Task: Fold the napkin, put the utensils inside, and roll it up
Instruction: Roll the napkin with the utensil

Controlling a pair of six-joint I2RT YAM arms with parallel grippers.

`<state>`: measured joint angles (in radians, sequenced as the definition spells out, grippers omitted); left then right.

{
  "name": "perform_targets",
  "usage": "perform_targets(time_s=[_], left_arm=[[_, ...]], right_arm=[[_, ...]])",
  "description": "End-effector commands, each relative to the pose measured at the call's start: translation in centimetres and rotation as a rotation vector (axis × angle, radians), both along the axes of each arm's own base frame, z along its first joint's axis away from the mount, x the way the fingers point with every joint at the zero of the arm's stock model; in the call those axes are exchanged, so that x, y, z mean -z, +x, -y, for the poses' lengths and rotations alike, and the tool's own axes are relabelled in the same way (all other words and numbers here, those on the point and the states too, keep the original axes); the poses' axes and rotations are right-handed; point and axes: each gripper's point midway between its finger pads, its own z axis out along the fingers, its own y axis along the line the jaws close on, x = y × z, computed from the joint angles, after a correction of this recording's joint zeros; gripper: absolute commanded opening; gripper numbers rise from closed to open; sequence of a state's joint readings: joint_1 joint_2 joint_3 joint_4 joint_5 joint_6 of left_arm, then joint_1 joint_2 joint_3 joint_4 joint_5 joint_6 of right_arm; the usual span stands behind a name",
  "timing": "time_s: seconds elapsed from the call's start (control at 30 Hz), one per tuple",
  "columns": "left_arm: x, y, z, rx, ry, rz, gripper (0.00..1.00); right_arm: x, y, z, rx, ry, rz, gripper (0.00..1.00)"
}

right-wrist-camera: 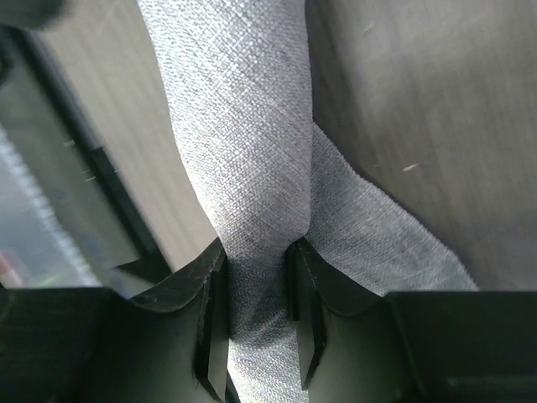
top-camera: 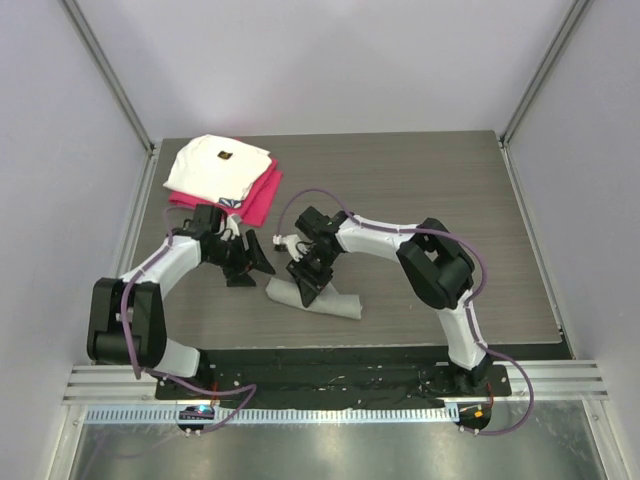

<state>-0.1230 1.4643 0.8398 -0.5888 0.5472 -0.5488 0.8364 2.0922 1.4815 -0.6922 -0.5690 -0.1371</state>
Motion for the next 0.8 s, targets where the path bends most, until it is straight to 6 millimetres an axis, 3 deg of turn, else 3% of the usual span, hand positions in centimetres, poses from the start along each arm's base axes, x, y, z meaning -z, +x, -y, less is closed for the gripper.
perform_targets(time_s=[0.0,0.17,0.27,0.53,0.73,0.77], left_arm=[[-1.2,0.9,0.0,-0.040,-0.015,0.111,0.71],[-0.5,-0.1,0.7,-0.043,-0.064,0.096,0.69],[0.2,-0.2,1.0,-0.033,-0.070,0.083,0.68],[1.5,0.7,3.4,-0.014,-0.091,0.084,0.64],[2.7,1.3,3.9,-0.004,-0.060,0.076,0.51],[2.8,1.4,3.9,-0.002,-0.057,0.076,0.43]], right_arm=[[-0.6,-2.7,0.5,0.049,0.000,-0.325,0.32],[-0.7,-1.0,0.0,0.111,0.063,-0.459,0.31],[0.3,0.2,0.3,0.159,0.065,-0.526,0.31],[1.7,1.1,1.0,0.190,0.073,-0.606,0.31],[2.0,0.8,1.5,0.190,0.064,-0.611,0.31],[1.9,0.8,1.5,0.189,0.062,-0.606,0.31]])
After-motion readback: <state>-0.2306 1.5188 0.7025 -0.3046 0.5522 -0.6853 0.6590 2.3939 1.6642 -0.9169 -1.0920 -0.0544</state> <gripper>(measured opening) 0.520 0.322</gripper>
